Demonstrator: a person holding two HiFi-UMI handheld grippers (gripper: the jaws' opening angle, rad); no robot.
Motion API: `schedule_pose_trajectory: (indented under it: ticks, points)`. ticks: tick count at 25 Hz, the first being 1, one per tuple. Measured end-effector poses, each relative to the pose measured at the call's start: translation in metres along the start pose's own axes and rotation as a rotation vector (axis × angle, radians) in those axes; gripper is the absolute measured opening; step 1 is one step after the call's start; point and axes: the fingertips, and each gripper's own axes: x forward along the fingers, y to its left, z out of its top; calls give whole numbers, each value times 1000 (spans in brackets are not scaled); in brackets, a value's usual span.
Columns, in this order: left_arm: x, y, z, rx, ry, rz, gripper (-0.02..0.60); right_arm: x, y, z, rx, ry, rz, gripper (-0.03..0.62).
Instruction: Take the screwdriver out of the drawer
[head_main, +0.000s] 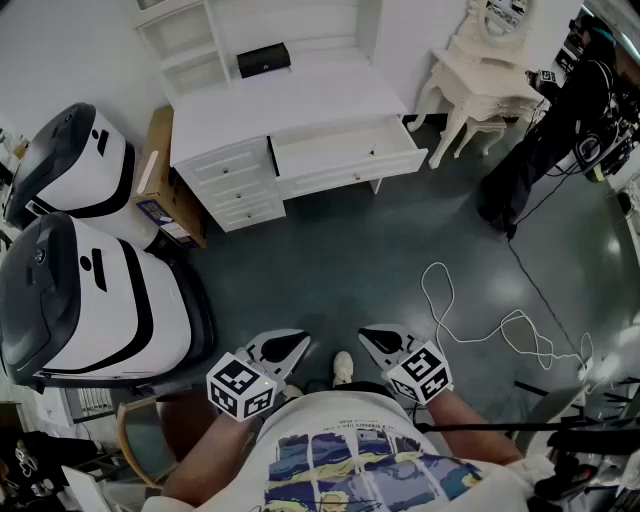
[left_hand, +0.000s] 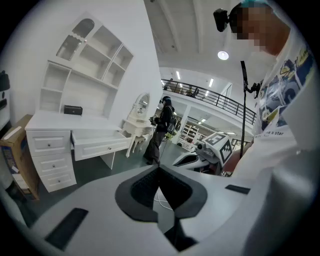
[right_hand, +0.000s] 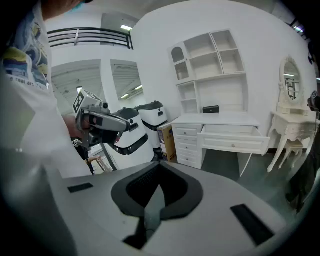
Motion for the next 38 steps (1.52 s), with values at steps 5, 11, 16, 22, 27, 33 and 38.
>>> schedule_pose_trajectory:
  ticks: [5, 11, 16, 22, 27, 33, 38]
  points:
    - [26, 4, 12, 4, 7, 14, 14, -1, -31, 4, 0, -14, 3, 25]
    - [49, 10, 24, -9, 3, 37, 14, 0, -57, -6, 22, 4, 26, 25]
    - [59, 27, 36, -3, 14, 20, 14, 18, -80, 1, 60, 17, 20, 25]
    - [73, 100, 56, 12, 0, -28, 14, 67, -116, 28, 94, 22, -45, 26]
    - [78, 169, 95, 39, -17, -91, 14, 116, -144, 63, 156, 37, -98, 26]
    - [72, 230, 126, 58, 16, -184, 14, 168, -180, 112, 157, 77, -174, 26]
    - [72, 288, 144, 52, 31, -187, 14, 197, -218, 134, 187, 110, -225, 28]
